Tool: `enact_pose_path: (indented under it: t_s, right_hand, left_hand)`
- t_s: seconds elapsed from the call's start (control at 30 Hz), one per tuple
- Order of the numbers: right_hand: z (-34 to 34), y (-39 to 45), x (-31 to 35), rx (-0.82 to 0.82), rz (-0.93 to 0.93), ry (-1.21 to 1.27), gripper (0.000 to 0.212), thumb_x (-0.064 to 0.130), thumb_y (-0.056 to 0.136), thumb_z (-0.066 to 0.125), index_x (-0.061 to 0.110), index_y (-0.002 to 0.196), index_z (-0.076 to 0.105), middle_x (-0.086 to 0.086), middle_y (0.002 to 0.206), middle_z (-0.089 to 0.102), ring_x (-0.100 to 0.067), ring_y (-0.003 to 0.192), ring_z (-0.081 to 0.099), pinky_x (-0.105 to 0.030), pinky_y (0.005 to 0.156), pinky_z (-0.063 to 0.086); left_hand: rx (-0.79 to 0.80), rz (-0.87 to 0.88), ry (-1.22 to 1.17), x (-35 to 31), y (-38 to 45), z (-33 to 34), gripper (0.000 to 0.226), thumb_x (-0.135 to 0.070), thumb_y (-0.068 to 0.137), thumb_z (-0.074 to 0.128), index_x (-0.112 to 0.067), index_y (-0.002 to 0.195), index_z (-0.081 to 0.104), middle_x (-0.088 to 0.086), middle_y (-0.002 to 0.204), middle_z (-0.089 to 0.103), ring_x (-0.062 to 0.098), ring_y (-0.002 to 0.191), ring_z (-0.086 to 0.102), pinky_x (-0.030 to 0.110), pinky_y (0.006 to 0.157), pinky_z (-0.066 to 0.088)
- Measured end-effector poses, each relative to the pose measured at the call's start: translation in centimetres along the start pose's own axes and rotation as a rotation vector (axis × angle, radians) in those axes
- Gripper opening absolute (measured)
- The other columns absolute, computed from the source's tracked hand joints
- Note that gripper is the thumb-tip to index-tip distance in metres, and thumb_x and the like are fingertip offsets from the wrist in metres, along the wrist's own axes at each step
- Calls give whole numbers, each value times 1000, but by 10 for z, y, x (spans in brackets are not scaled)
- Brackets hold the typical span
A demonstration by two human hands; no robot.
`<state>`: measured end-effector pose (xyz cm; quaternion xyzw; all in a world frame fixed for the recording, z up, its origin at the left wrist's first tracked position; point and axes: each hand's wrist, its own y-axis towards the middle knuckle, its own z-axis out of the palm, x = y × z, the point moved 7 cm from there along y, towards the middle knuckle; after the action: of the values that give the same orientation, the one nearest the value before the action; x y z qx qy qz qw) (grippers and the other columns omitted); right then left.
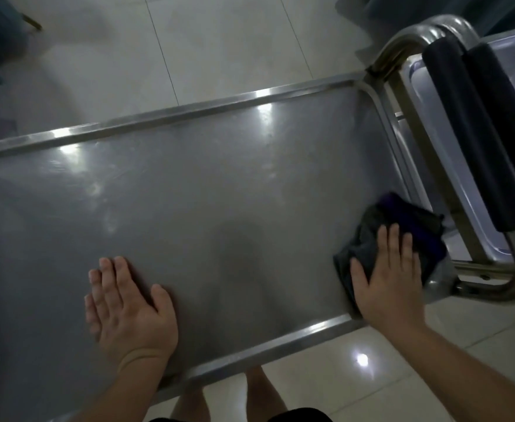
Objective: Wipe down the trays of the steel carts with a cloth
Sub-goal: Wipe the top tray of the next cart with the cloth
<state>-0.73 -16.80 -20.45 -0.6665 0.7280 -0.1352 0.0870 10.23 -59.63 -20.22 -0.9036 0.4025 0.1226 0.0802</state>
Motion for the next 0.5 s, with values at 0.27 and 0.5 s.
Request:
enact_pose_path:
  t_s: [0.27, 0.5]
  right_hand:
    - [-57, 197, 138, -84, -257, -14, 83, 67, 99, 14, 20, 167, 3, -3, 175, -1, -28, 160, -2, -48, 129, 1]
    - [-73, 249, 186, -34, -321, -32, 84, 68, 97, 12, 23, 167, -2, 2, 175, -8, -26, 160, -9, -47, 129, -2]
  left_hand:
    - [15, -4, 42, -1, 0, 0, 82, -42, 92, 38, -5, 164, 29, 16, 173, 23, 34, 161, 18, 52, 131, 10]
    - [20, -3, 57, 2, -1, 4, 82, -43, 92, 39, -10, 165, 26, 12, 174, 21, 30, 162, 15, 50, 131, 8]
